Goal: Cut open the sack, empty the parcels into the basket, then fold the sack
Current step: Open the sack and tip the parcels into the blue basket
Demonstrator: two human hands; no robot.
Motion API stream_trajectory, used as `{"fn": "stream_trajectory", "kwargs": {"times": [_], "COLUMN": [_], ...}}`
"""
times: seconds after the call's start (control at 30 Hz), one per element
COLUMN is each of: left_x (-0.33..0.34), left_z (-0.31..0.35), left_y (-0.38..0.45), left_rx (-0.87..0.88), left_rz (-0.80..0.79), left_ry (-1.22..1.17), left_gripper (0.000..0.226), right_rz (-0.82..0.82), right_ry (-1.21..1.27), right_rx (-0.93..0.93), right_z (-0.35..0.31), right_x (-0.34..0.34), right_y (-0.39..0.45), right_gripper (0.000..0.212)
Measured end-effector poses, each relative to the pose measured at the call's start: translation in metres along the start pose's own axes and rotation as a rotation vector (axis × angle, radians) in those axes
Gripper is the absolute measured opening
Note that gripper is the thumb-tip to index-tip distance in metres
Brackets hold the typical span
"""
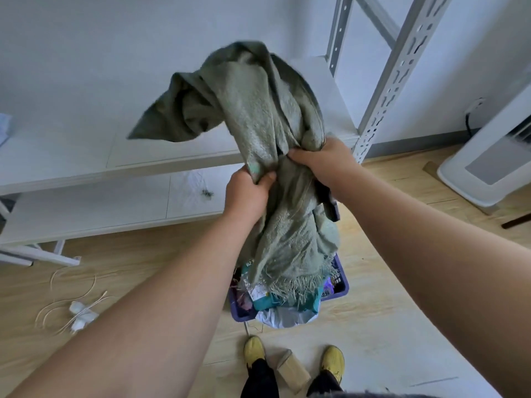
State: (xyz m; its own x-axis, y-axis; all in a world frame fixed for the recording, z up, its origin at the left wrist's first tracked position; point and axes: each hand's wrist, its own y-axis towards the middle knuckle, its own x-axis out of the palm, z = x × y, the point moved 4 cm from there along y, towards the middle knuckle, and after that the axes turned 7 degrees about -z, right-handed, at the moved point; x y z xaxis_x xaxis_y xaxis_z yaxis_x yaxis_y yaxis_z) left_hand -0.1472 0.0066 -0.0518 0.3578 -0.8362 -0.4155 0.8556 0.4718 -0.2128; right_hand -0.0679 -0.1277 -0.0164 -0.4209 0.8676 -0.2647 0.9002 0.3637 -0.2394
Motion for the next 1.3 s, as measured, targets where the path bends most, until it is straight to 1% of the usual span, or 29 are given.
{"fn": "stream_trajectory", "kwargs": {"times": [0.03, 0.1, 0.17, 0.2, 0.3, 0.33, 0.4, 0.47, 0.5, 0.57, 0.63, 0.7, 0.77, 0.8, 0.83, 0.87, 0.9, 0.93, 0.97, 1.0, 1.03, 1.1, 1.13, 1.17, 1.23, 1.3], "left_x": [-0.002, -0.007, -0.01, -0.01, -0.011, -0.014, -0.018, -0.016, -0.015, -0.013, -0.013, -0.012, -0.006, 0.001, 0.008, 0.015, 0.019, 0.022, 0.02, 0.017, 0.012, 0.003, -0.002, -0.006, -0.013, -0.017], "left_z": [0.001, 0.008, 0.013, 0.014, 0.016, 0.019, 0.025, 0.027, 0.025, 0.019, 0.013, 0.002, -0.012, -0.021, -0.03, -0.033, -0.031, -0.031, -0.031, -0.031, -0.031, -0.028, -0.025, -0.022, -0.01, 0.006], "left_y": [-0.001, -0.005, -0.008, -0.006, -0.004, -0.003, -0.004, -0.002, -0.003, -0.002, -0.005, -0.009, -0.009, -0.01, -0.011, -0.012, -0.014, -0.014, -0.012, -0.01, -0.008, -0.002, 0.001, 0.003, 0.007, 0.008], "left_rx": [0.01, 0.047, 0.067, 0.054, 0.015, 0.031, 0.079, 0.082, 0.051, 0.008, 0.027, 0.072, 0.071, 0.032, -0.015, -0.04, -0.053, -0.075, -0.126, -0.17, -0.188, -0.196, -0.201, -0.197, -0.183, -0.165], "left_rz": [0.014, 0.116, 0.167, 0.156, 0.089, 0.105, 0.129, 0.106, 0.065, 0.027, 0.031, 0.03, -0.031, -0.067, -0.105, -0.148, -0.162, -0.128, -0.058, 0.012, 0.071, 0.157, 0.18, 0.198, 0.22, 0.229], "left_ry": [0.003, -0.046, -0.106, -0.12, -0.099, -0.098, -0.163, -0.199, -0.198, -0.169, -0.155, -0.148, -0.098, -0.083, -0.077, -0.095, -0.136, -0.194, -0.248, -0.301, -0.353, -0.402, -0.403, -0.403, -0.398, -0.401], "left_gripper": [0.028, 0.026, 0.025, 0.026, 0.022, 0.017, 0.011, 0.013, 0.014, 0.014, 0.023, 0.041, 0.064, 0.073, 0.077, 0.074, 0.061, 0.044, 0.03, 0.024, 0.022, 0.023, 0.023, 0.022, 0.017, 0.016], "right_rz": [0.003, 0.026, 0.027, 0.02, 0.017, 0.033, 0.041, 0.006, -0.018, -0.049, -0.045, -0.057, -0.133, -0.195, -0.265, -0.311, -0.331, -0.324, -0.301, -0.273, -0.253, -0.217, -0.199, -0.19, -0.196, -0.256], "right_ry": [0.009, 0.064, 0.14, 0.148, 0.137, 0.154, 0.183, 0.193, 0.17, 0.148, 0.145, 0.193, 0.29, 0.322, 0.334, 0.336, 0.346, 0.367, 0.389, 0.382, 0.323, 0.054, -0.08, -0.18, -0.289, -0.29], "right_rx": [0.018, -0.003, -0.06, -0.068, -0.006, -0.011, -0.056, -0.072, -0.036, 0.062, 0.088, 0.098, 0.171, 0.23, 0.286, 0.324, 0.343, 0.341, 0.312, 0.249, 0.159, 0.003, -0.034, -0.059, -0.086, -0.095], "right_z": [0.001, -0.003, -0.01, -0.01, -0.008, -0.01, -0.019, -0.025, -0.023, -0.016, -0.012, -0.011, -0.009, -0.008, -0.008, -0.008, -0.009, -0.009, -0.009, -0.01, -0.012, -0.015, -0.015, -0.013, -0.006, 0.0], "right_x": [0.0, 0.0, 0.002, 0.003, 0.005, 0.003, 0.0, 0.0, 0.002, 0.002, -0.001, -0.005, -0.004, -0.001, 0.004, 0.01, 0.015, 0.019, 0.022, 0.022, 0.02, 0.014, 0.011, 0.008, 0.007, 0.012], "right_y": [0.001, 0.003, 0.003, 0.005, 0.006, 0.008, 0.011, 0.014, 0.015, 0.016, 0.018, 0.018, 0.018, 0.017, 0.016, 0.015, 0.013, 0.014, 0.016, 0.018, 0.021, 0.021, 0.02, 0.018, 0.012, 0.009], "right_gripper": [0.015, 0.016, 0.026, 0.028, 0.022, 0.021, 0.026, 0.017, 0.012, 0.01, 0.01, 0.009, 0.014, 0.02, 0.026, 0.03, 0.032, 0.034, 0.037, 0.041, 0.049, 0.073, 0.08, 0.082, 0.087, 0.094]}}
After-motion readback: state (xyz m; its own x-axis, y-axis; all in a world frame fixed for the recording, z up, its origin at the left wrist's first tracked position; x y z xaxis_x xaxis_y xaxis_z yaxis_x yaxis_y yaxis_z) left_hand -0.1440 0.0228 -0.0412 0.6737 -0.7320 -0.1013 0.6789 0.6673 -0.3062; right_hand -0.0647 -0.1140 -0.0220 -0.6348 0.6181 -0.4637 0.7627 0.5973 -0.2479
